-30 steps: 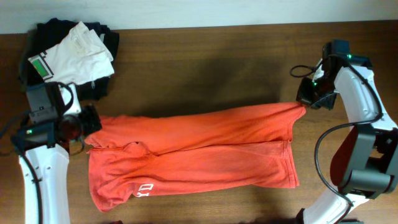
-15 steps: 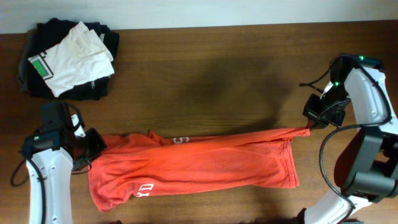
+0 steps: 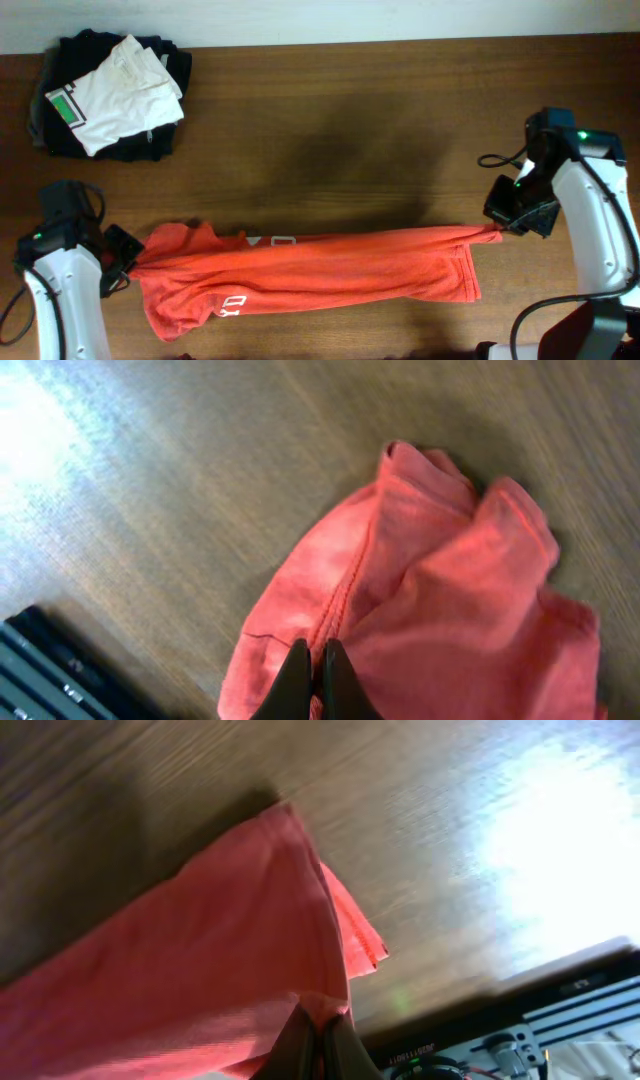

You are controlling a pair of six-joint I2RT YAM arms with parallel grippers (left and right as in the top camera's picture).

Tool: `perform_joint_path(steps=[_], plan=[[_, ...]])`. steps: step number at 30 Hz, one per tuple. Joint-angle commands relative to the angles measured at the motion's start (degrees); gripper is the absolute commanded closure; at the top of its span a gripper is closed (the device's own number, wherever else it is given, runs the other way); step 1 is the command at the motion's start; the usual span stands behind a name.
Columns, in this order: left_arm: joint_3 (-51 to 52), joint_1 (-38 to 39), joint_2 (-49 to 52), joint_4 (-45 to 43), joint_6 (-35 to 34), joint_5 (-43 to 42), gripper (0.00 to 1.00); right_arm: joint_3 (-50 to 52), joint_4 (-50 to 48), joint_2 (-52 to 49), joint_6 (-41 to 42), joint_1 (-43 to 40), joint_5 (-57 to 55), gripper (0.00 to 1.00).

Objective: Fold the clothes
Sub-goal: 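Lift the top edge and fold it down over the shirt with both grippers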

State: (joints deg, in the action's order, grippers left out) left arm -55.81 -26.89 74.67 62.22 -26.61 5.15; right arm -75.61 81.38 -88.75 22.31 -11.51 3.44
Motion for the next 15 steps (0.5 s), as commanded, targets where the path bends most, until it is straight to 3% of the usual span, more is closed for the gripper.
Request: perform_joint_path(steps=[1,5,6,7,8,9,12,15], plan=[[2.1,-1.7,-0.1,0.2,-1.0,0.1,0.98,0.9,0.3,1.2,0.9,-0.9,-2.2,0.96],[2.4,-1.7,-0.1,0.2,-0.9,-2.6,0.92,2.6,0.2,1.2,0.5,-0.4,-2.2,0.91],[2.4,-1.7,-0.1,0.3,-1.0,-3.1,0.77,2.8,0.2,1.2,0.5,-0.4,-2.2,0.89],[2.4,-1.7,-0.1,0.4,-1.0,-4.2,0.25,3.2,0.2,1.2,0.5,-0.4,-2.2,0.85],[2.4,-1.7,-0.1,0.5,-0.9,-4.9,0.01,3.4,0.3,1.2,0.5,-0.4,-2.2,0.68],[2.4,-1.7,-0.1,0.5,-0.9,-5.5,0.01,3.4,0.3,1.2,0.5,-0.4,-2.2,0.28],[2.4,-1.7,-0.1,0.3,-0.9,-5.8,0.00,3.4,-0.5,1.2,0.5,-0.4,-1.5,0.10],[2.4,-1.7,-0.1,-0.5,-0.7,-5.9,0.01,3.3,-1.8,1.2,-0.5,-0.4,-0.1,0.03]])
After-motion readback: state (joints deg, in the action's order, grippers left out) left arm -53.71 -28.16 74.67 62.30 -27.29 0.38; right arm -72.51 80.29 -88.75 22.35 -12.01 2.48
